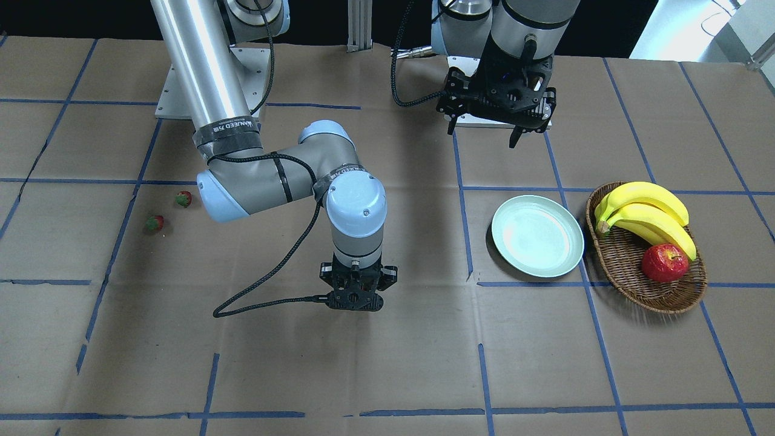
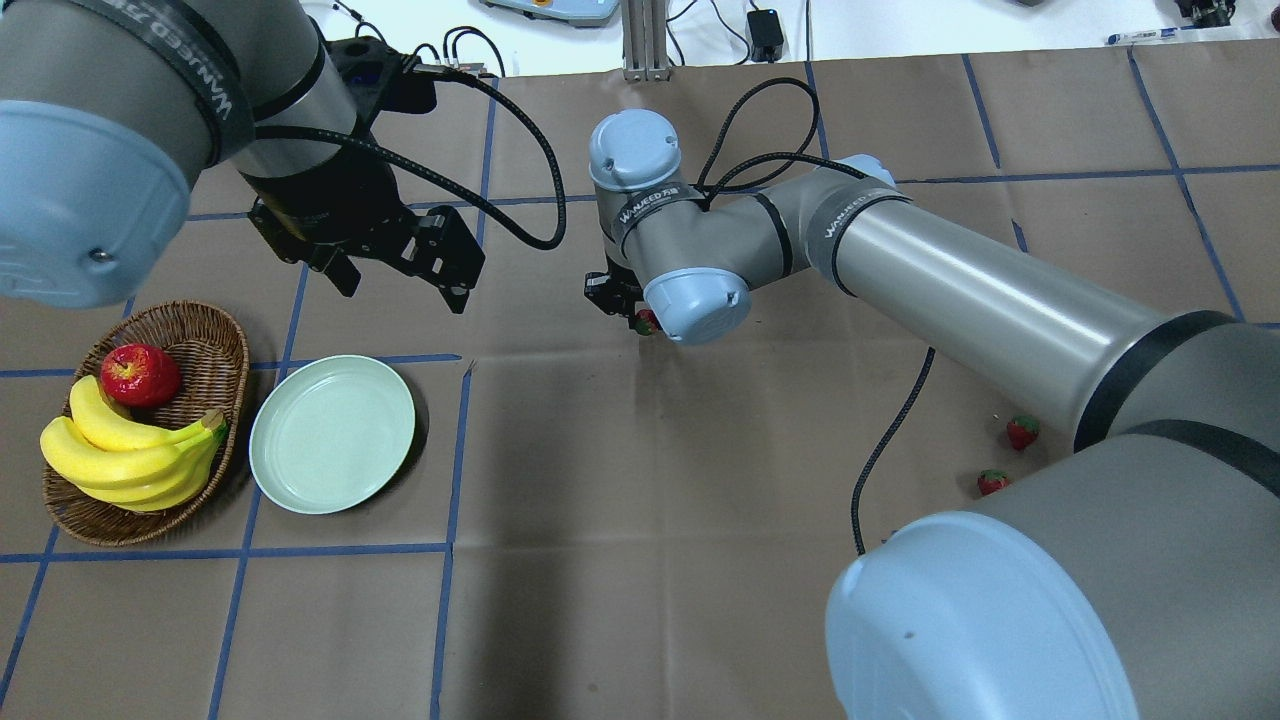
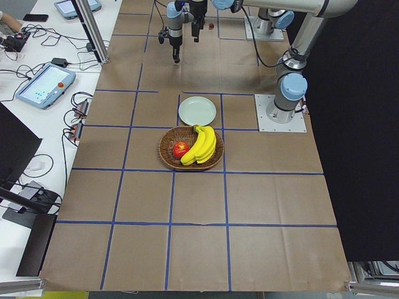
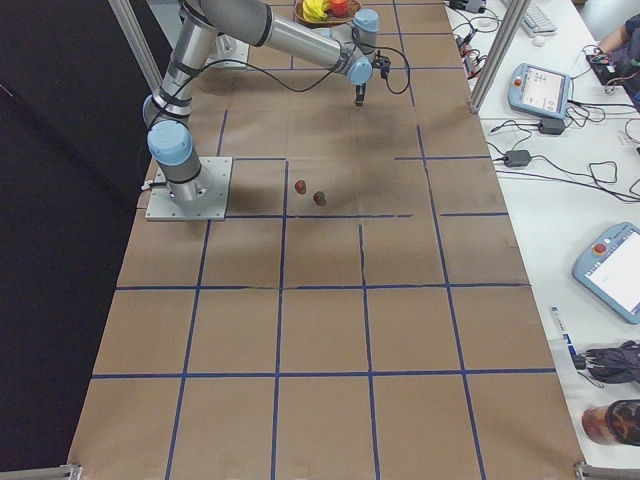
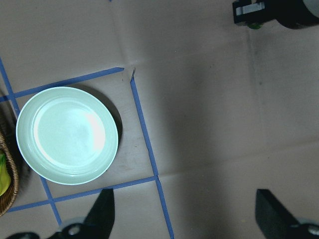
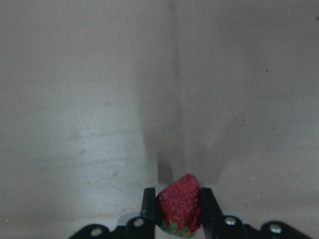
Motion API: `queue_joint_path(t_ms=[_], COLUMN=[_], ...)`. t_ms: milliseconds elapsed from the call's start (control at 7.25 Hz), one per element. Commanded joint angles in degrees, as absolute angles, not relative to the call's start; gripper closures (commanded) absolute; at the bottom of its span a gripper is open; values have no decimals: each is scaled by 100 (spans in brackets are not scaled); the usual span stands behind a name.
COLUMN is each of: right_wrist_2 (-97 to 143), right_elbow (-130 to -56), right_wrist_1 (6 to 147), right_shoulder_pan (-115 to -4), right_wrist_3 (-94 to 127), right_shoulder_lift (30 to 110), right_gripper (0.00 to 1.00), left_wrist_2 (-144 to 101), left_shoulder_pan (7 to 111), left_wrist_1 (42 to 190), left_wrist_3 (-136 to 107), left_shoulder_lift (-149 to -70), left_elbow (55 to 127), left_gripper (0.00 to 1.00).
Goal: Collect all strawberries into plate
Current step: 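Lower the strawberry to the table center and open the right gripper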
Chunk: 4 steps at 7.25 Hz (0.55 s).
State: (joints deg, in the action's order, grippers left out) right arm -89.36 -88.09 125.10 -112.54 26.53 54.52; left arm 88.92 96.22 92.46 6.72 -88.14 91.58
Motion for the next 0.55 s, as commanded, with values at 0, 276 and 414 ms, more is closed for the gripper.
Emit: queue_joint_path(t_ms=[0,276,414], right_wrist_2=[-8798,-8807,-8815], right_elbow=[-8807,-8710,-8719], right_wrist_1=[12211,11665,11454], right_shoulder_pan=[-11250,-11154,-11032], right_wrist_3=[2698,2681,2611], right_shoulder_lift=[5458,5668,5956], right_gripper=[0,0,0], left_wrist_2=[8895,8877,8868], left_shoulder_pan=[9615,9615,9615], left_wrist_1=[9246,9246,9246], left_wrist_3=[677,677,677], left_shoulder_lift=[-8807,-8807,-8798], left_elbow=[9158,9158,9158], left_gripper=[0,0,0])
